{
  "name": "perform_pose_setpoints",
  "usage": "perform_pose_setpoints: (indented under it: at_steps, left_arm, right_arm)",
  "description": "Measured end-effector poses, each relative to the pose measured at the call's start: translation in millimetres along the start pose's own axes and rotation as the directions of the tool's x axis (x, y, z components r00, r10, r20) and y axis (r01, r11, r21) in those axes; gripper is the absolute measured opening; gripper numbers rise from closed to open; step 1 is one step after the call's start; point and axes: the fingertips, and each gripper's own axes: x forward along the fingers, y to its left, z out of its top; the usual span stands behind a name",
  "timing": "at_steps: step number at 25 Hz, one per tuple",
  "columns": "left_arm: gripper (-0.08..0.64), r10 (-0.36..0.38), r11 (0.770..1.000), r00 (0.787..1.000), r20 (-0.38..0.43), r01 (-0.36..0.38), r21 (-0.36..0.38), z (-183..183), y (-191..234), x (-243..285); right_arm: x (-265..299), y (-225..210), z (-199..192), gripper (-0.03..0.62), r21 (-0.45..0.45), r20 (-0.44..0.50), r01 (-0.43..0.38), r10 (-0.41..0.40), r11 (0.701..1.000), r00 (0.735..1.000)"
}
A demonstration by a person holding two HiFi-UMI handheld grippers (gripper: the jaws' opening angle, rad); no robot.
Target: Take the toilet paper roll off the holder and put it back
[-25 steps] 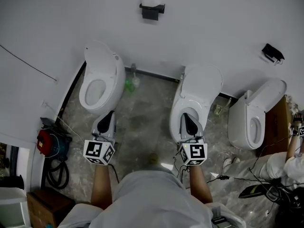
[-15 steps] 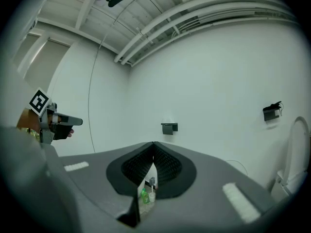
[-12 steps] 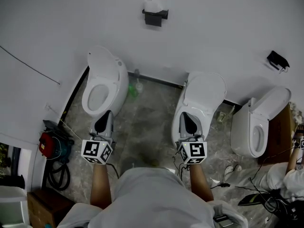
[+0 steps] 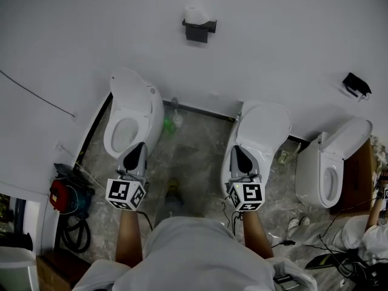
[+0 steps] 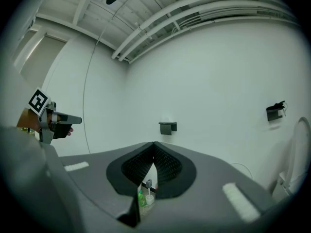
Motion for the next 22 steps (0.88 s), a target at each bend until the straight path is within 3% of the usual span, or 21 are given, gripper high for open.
perform_pose_setpoints:
  at_steps: [22]
  left_arm:
    - [-0.002,-0.127,0.991,0.991,-0.034,0.125,-0.043,-6.9,164.6,185.6]
  right_arm:
    - [225.4,4.9,10.4,-0.002,-0.050,-0.034,0.103,-0.105,0.993,0.994]
